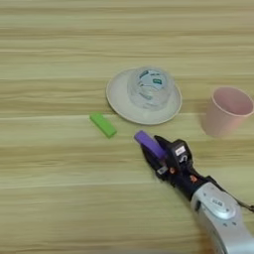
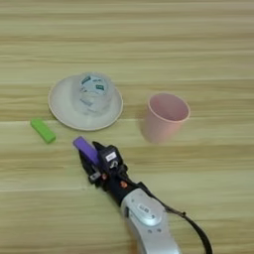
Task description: Move the objects on the table
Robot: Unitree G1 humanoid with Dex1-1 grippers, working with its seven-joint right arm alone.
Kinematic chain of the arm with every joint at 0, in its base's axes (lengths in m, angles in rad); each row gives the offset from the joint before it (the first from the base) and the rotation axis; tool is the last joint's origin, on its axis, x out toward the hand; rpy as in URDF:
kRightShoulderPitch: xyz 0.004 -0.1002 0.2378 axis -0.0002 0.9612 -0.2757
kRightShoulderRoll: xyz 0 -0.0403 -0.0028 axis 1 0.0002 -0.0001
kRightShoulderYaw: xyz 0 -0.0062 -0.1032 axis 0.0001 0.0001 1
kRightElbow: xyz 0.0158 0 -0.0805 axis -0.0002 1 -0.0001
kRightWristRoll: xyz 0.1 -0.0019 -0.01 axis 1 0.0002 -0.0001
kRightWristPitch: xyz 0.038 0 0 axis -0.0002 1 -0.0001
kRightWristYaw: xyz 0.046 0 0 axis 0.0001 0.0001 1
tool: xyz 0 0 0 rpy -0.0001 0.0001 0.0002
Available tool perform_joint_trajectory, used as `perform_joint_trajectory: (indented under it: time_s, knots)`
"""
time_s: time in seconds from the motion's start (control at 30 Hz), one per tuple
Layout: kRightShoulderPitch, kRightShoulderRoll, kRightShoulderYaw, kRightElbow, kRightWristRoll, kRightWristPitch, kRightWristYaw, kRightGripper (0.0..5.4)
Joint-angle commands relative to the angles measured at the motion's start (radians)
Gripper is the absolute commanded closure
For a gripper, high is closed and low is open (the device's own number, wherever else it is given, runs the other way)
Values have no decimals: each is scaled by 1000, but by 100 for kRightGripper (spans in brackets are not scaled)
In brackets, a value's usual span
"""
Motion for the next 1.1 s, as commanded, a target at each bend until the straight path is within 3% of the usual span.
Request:
perform_joint_trajectory:
  time_s: [0.03,0.37,0.77,0.97,1.1]
  knots:
    - [-2,-10,2,19,-19,4,-20,382]
    - [2,-10,3,-9,-9,3,-21,399]
    - [62,-47,-62,-379,28,97,-27,399]
    - [24,-67,-185,-558,98,170,-50,399]
    - [0,-98,-311,-621,150,215,-67,399]
